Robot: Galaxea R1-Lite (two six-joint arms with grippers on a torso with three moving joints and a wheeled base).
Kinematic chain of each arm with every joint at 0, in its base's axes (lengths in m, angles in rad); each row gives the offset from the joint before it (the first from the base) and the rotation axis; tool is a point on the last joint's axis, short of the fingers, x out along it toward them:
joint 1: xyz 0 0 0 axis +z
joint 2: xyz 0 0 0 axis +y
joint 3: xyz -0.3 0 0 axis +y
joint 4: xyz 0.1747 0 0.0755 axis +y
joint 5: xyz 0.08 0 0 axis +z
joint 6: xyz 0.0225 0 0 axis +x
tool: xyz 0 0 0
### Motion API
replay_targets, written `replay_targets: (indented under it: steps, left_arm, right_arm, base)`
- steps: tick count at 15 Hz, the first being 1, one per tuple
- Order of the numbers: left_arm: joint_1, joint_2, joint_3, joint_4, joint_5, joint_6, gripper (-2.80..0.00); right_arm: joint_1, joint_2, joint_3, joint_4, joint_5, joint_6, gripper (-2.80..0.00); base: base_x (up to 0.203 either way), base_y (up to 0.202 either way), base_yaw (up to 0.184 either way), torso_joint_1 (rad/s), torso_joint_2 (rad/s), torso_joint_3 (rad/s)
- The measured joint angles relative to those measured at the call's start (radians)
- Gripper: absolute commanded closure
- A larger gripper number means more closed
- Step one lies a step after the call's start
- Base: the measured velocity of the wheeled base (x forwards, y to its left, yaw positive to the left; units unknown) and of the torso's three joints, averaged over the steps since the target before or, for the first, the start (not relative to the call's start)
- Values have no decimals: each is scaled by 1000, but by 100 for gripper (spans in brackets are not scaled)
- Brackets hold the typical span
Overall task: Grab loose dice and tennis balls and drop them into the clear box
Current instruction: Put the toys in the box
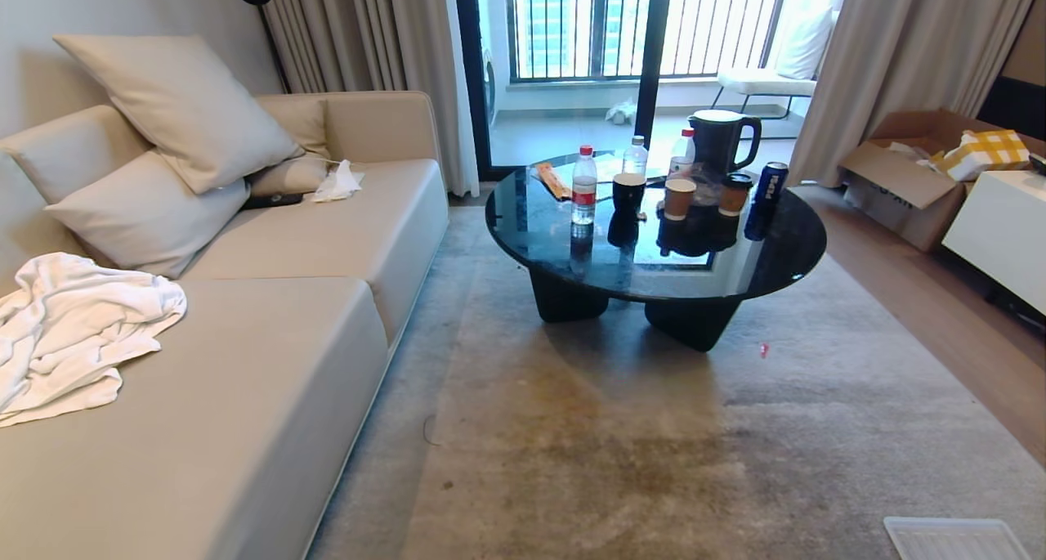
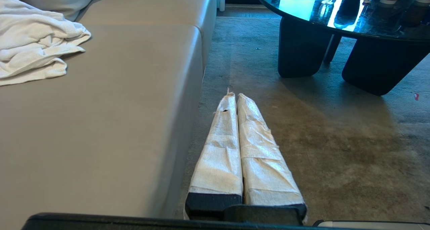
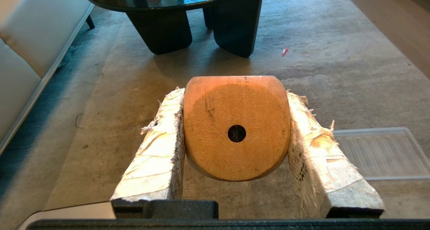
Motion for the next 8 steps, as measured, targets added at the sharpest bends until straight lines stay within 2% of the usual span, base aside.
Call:
replay_targets:
  steps: [4,8]
  left_arm:
    - [0,0,0,-1,-1,6,0]
    - [0,0,0,-3,-1,17,0]
  right_arm:
    - [-1,0,0,0,0,0,0]
    - [0,0,0,0,0,0,0]
  base:
    - [-155,0,2,0,2,2]
    - [0,0,0,0,0,0]
